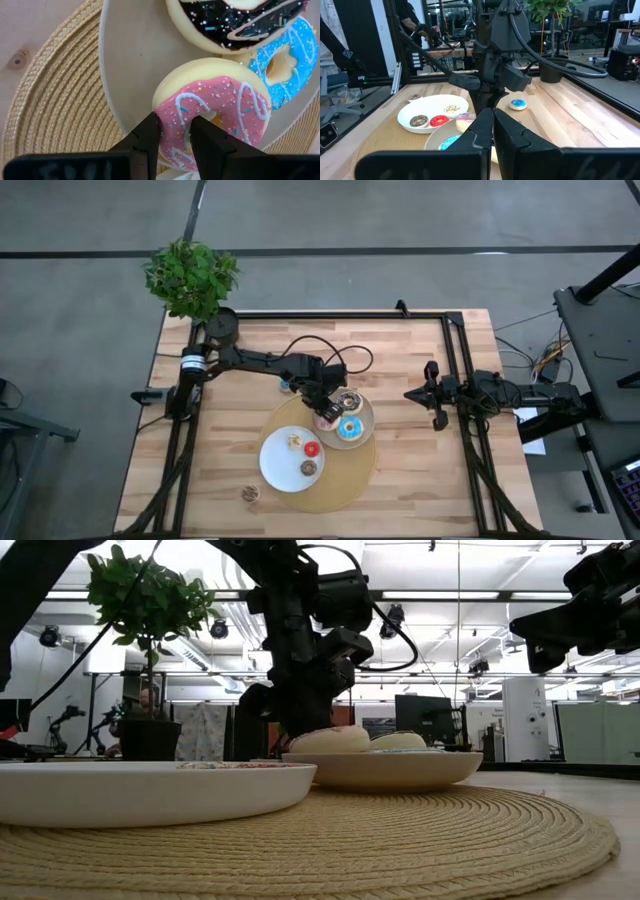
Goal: Pick & Place donuts
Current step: Put the large pink donut on the gray plate
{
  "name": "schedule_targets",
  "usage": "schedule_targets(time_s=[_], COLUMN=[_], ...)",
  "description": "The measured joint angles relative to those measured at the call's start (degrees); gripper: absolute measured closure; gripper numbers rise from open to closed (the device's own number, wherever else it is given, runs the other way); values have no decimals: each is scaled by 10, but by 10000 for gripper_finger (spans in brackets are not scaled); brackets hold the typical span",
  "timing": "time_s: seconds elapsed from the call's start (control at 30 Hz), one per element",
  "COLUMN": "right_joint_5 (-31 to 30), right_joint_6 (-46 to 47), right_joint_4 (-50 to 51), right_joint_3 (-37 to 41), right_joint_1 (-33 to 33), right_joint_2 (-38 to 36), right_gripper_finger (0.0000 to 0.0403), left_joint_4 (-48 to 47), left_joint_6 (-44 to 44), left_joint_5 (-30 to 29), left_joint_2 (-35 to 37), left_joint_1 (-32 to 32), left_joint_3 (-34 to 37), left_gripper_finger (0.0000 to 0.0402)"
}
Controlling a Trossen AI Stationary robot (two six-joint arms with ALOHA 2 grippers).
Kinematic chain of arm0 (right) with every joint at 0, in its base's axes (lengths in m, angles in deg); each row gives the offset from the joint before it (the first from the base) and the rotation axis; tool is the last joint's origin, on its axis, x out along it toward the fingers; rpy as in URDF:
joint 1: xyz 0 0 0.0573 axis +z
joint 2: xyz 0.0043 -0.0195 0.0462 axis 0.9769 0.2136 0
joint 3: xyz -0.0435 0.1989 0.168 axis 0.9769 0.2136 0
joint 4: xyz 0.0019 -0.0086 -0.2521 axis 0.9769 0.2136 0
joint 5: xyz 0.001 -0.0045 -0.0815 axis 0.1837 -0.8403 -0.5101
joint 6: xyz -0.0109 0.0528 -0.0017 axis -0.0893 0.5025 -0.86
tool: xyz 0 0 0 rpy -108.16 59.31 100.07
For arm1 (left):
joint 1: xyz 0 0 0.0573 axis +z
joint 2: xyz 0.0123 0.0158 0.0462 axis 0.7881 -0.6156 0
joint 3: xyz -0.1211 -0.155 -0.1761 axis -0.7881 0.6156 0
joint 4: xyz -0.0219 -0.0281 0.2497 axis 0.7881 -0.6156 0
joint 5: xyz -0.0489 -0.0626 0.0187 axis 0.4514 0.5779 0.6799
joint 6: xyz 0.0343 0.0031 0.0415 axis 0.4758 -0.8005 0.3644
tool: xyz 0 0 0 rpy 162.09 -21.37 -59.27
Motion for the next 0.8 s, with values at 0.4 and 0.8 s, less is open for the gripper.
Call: schedule_targets(time_s=[0.4,0.8], right_joint_5=[0,0], right_joint_6=[-2,-2], right_joint_4=[0,0], right_joint_3=[0,0], right_joint_1=[0,0], right_joint_2=[0,0], right_gripper_finger=[394,394], left_joint_4=[1,4], left_joint_6=[11,14], left_joint_5=[-3,-8], left_joint_2=[0,1], left_joint_1=[0,0], left_joint_3=[0,0], left_gripper_finger=[322,244])
